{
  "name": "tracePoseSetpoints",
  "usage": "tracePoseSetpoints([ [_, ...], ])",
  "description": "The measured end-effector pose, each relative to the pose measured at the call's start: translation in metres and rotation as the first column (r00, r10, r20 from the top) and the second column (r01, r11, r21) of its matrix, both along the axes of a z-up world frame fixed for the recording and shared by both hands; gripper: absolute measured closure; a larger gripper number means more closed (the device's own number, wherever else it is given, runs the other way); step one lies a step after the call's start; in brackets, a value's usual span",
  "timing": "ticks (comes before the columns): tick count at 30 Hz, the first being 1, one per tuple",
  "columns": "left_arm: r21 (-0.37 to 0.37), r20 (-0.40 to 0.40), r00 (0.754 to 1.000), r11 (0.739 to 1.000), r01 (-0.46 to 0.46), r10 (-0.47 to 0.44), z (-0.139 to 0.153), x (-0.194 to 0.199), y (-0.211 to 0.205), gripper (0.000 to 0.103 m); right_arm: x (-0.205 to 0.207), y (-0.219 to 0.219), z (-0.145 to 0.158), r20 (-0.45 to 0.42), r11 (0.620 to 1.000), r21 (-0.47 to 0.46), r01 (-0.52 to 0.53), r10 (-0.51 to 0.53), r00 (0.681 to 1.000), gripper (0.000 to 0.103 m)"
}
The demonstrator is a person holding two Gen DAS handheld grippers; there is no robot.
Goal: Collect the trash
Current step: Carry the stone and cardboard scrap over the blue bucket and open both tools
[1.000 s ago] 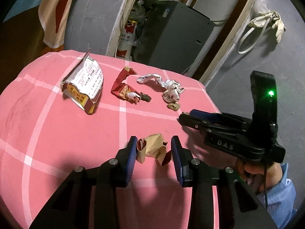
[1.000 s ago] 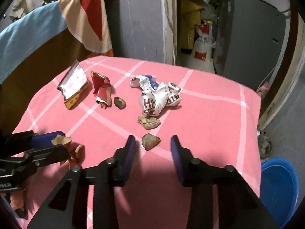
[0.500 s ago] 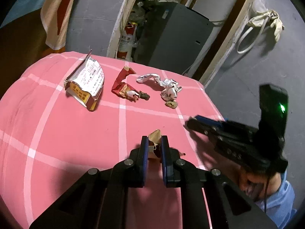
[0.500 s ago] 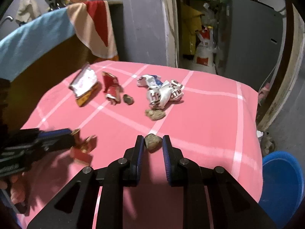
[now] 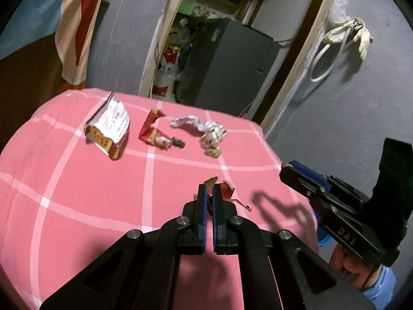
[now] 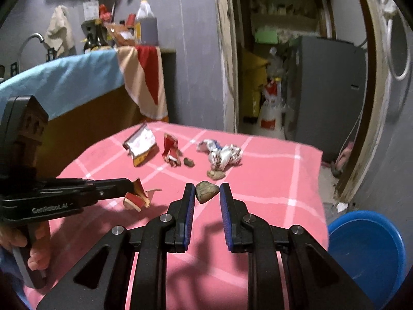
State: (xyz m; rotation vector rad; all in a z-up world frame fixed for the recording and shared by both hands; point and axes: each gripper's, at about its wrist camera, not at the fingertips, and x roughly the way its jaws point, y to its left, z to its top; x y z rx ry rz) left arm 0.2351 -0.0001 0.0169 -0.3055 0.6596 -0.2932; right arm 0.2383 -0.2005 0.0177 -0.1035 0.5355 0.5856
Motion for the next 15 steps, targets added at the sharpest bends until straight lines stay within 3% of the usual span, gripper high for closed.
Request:
tracePoseSetpoints([
  [8, -0.053, 0.166, 0.986, 0.999, -0.009, 0.018, 0.035, -0.016, -0.022, 0.102, -0.026, -0.035, 0.025, 0.167, 0.993, 0.091, 0.069, -0.084, 0.982, 0.085],
  [15, -0.038, 0.345, 0.938, 0.999, 0.038, -0.022, 0.067, -0.031, -0.067, 0.102, -0.049, -0.081, 0.049, 0.303, 0.965, 0.193, 0.179, -0.232, 0.924, 0.085],
])
